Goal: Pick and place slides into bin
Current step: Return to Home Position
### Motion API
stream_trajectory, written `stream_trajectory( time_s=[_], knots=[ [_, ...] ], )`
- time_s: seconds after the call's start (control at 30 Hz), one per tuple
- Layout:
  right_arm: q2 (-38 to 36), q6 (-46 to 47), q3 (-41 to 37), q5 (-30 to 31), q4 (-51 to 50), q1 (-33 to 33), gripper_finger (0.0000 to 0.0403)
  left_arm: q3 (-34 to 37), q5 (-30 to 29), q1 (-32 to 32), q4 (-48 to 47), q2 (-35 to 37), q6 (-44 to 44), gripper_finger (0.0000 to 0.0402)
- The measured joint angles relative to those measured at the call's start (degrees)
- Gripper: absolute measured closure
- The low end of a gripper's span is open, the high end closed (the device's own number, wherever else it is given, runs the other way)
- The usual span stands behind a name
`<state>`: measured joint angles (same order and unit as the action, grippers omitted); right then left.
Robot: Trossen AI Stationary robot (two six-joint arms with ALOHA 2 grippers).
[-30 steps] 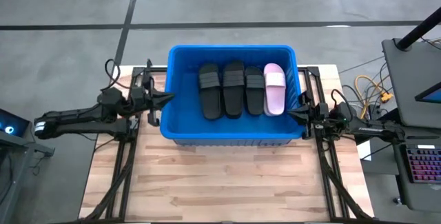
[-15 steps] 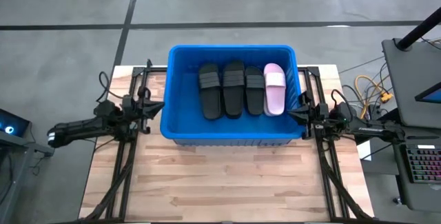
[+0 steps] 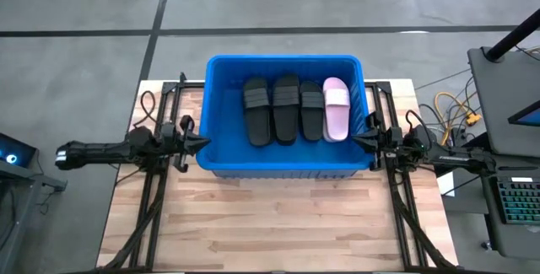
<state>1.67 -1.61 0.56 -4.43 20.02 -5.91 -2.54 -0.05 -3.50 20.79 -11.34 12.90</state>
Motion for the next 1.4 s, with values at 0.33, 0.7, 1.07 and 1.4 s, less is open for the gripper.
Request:
stream_trajectory(
  time_s=[0.33,0.7,1.07,1.4],
  knots=[
    [0.3,2.8,0.0,0.1,0.0,0.0,0.0394,1.6,-5.8,2.5,0.2,0.8,-4.8,0.0402],
    [0.3,4.5,0.0,0.0,0.0,0.0,0.0394,2.1,-6.0,2.5,-0.9,5.1,-4.5,0.0402],
    [0.3,4.5,0.0,0.0,0.0,0.0,0.0394,2.1,-6.3,2.5,0.2,1.1,-4.4,0.0402],
    [0.3,4.6,0.0,0.0,0.0,0.0,0.0394,2.2,-6.3,2.5,0.9,1.2,-4.3,0.0402]
  ],
)
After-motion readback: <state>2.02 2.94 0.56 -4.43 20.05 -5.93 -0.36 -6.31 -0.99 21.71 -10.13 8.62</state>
